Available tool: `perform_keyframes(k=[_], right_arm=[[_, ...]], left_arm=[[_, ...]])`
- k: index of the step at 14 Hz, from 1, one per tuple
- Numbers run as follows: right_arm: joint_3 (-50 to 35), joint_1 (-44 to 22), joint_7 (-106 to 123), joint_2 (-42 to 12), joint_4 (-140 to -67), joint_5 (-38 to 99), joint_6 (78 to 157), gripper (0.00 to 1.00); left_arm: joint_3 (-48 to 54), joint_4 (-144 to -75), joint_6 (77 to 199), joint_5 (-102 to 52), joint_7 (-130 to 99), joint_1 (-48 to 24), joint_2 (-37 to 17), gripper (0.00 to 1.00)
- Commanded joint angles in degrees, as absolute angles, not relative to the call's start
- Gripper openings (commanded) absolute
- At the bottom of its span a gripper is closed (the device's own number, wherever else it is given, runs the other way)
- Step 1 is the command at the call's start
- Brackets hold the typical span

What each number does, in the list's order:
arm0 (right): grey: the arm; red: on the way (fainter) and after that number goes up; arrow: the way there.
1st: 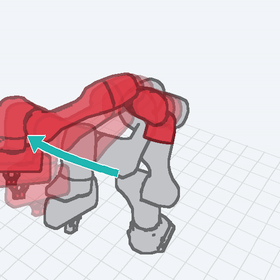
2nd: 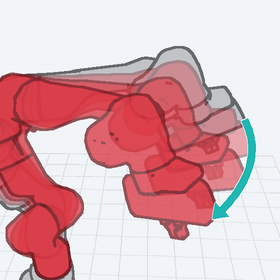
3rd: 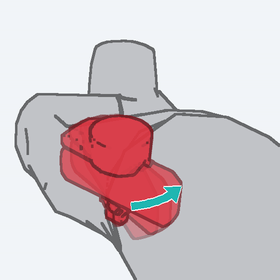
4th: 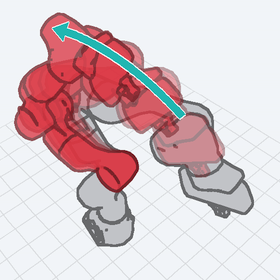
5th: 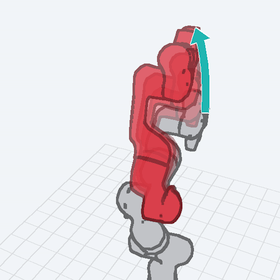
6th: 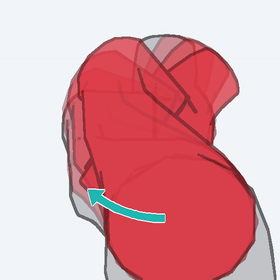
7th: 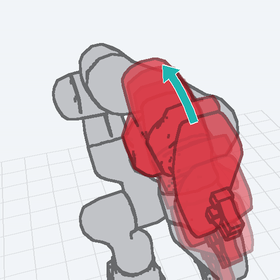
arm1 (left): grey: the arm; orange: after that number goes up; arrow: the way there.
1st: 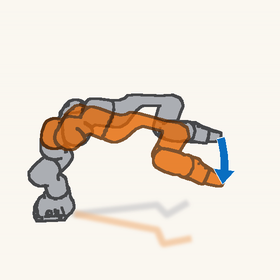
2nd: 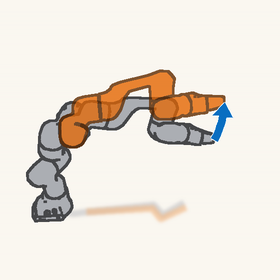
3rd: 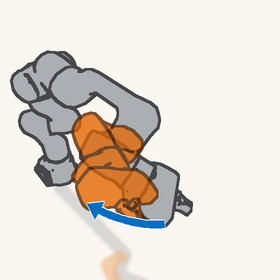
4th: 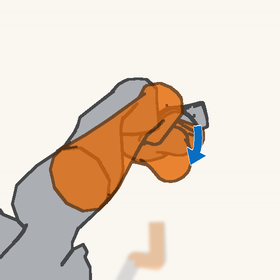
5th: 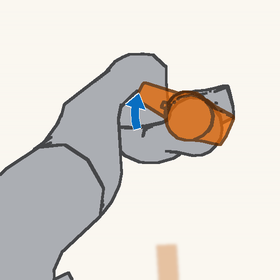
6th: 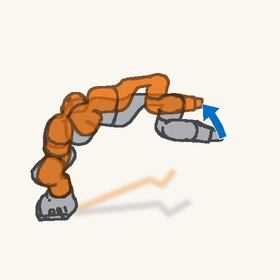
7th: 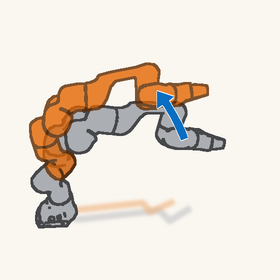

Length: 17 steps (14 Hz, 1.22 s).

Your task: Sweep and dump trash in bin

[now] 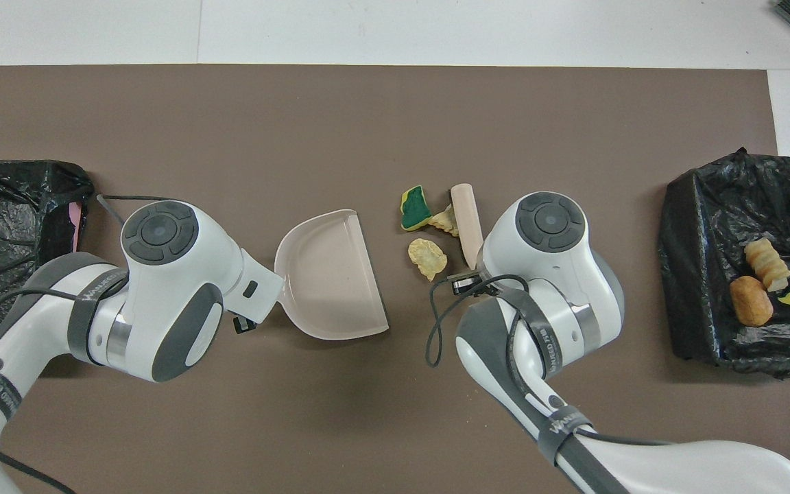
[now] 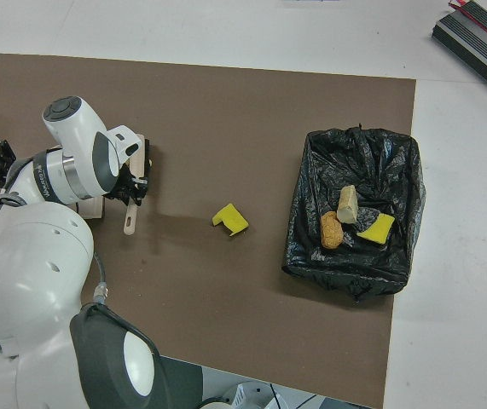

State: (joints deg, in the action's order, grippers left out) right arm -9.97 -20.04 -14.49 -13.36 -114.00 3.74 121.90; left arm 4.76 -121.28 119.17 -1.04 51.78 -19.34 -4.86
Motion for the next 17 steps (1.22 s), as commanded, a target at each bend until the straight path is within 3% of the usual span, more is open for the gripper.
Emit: perform_keyframes(k=[1, 6, 9, 12, 15, 17], right_arm=[[-10.1, -22.6, -11.4, -13.9, -113.4, 6.1, 123.3, 0.00], [-11.3, -24.1, -5.7, -13.5, -112.0, 20.8, 124.1, 0.00], [-10.9, -22.8, -6.2, -10.9, -110.2, 21.8, 118.7, 0.00], [-10.5, -18.1, -6.5, -6.3, -110.2, 20.7, 110.9, 0.00], [-10.2, -8.6, -6.9, -3.1, -110.3, 17.1, 101.4, 0.00], [-10.1, -5.4, -8.0, -1.9, -110.9, 10.7, 99.5, 0.00]], left_arm=[[4.2, -122.5, 120.9, -1.8, 50.8, -20.5, -4.6, 0.00], [4.2, -122.5, 120.9, -1.8, 50.5, -20.5, -4.6, 0.00], [4.2, -122.5, 120.9, -1.8, 50.5, -20.5, -4.5, 0.00], [4.2, -122.5, 120.8, -1.8, 50.5, -20.5, -4.5, 0.00], [4.2, -122.5, 120.8, -1.8, 50.5, -20.5, -4.5, 0.00], [4.2, -122.5, 120.8, -1.8, 50.5, -20.5, -4.5, 0.00]])
